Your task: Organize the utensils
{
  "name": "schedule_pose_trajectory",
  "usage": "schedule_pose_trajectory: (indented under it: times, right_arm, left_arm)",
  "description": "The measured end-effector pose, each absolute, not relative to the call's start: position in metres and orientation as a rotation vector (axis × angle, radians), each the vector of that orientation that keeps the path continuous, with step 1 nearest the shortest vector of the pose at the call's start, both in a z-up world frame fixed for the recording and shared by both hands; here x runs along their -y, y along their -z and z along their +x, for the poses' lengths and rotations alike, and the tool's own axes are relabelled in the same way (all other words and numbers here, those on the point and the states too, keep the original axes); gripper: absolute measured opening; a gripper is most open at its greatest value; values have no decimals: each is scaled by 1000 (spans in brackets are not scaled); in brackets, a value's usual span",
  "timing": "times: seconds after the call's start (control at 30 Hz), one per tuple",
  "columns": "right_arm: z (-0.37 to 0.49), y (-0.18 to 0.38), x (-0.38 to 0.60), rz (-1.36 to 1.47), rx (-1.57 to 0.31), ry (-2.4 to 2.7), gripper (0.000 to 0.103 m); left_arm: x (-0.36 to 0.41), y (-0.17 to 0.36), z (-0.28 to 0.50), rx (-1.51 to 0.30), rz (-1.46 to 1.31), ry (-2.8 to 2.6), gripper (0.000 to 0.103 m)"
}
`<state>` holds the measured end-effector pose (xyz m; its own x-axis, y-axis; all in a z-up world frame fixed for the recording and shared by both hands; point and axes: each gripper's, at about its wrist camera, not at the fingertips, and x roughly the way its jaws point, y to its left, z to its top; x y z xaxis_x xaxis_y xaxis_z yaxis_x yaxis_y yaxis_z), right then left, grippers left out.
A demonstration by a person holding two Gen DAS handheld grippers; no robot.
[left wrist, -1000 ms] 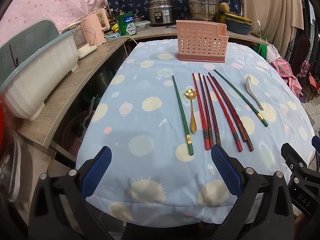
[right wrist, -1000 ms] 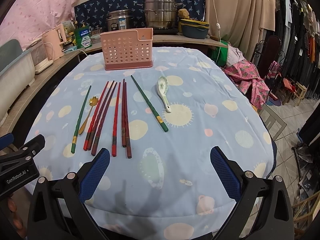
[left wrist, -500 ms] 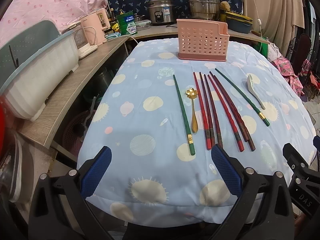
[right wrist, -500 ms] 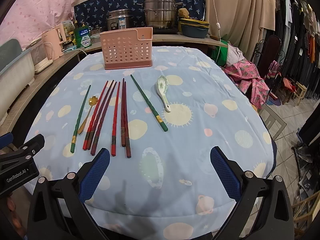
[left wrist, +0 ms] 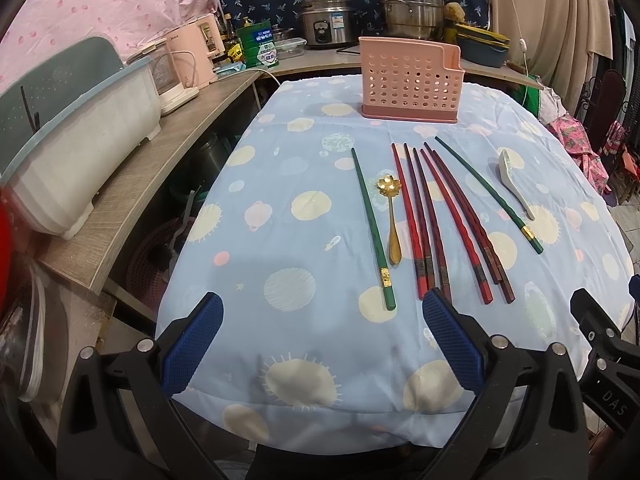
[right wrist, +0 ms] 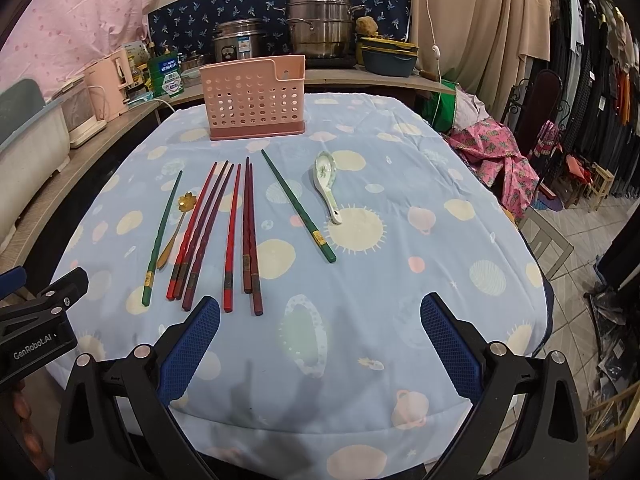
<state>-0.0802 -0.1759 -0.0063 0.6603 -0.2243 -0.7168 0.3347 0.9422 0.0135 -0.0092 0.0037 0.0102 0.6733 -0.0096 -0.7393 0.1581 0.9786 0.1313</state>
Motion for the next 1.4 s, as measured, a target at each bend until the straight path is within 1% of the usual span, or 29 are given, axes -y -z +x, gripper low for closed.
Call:
schedule_pose_trajectory:
  times: [1.4]
  right_arm:
    - [-81,7,177,151,-792,318,96]
  left_arm:
    - [-8,-7,-8,-835,184,85,95]
